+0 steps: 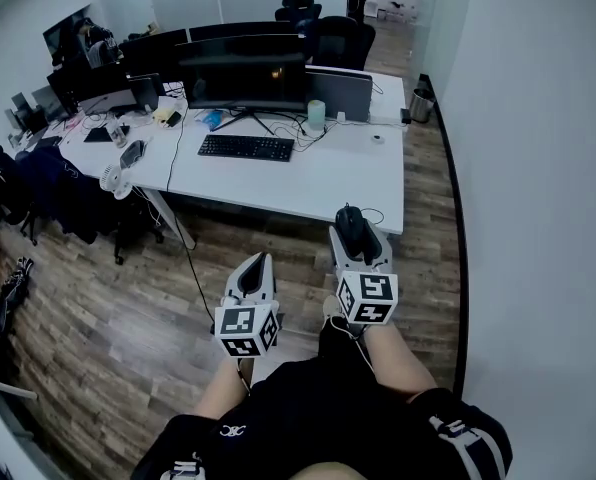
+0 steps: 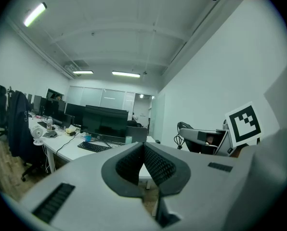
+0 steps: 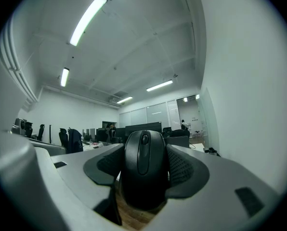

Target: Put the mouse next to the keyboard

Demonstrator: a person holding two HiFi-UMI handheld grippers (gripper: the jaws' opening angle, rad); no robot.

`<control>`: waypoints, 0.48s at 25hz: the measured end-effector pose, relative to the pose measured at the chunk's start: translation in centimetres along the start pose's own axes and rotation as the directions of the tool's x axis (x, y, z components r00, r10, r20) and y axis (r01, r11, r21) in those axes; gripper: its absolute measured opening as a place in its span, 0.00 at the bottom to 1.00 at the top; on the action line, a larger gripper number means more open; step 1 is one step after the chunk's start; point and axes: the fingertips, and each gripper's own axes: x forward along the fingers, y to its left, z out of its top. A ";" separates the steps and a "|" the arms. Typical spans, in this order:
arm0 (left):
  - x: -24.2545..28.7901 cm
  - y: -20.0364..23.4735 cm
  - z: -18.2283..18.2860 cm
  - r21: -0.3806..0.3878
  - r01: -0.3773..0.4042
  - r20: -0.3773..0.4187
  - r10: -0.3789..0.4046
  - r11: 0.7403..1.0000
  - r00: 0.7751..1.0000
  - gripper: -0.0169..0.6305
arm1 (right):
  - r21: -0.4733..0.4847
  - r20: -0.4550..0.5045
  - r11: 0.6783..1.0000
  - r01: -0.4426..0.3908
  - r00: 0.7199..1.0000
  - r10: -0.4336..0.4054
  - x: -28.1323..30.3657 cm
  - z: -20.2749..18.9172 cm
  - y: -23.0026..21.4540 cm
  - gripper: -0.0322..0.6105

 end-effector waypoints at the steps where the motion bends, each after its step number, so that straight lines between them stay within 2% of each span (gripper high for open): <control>1: 0.7 0.4 -0.2 -0.001 -0.003 -0.003 0.003 1.000 1.000 0.05 | 0.001 -0.001 1.000 0.003 1.000 -0.003 0.9 -0.2 -0.4 0.49; 6: 5.6 2.4 -0.9 0.000 -0.009 -0.020 0.009 1.000 1.000 0.05 | 0.013 -0.010 1.000 0.007 1.000 -0.007 6.3 -1.1 -2.4 0.49; 12: 15.5 4.9 -0.4 0.005 -0.034 -0.034 0.034 0.999 0.999 0.05 | 0.028 -0.030 0.999 -0.030 0.999 0.030 15.9 -2.2 -5.8 0.49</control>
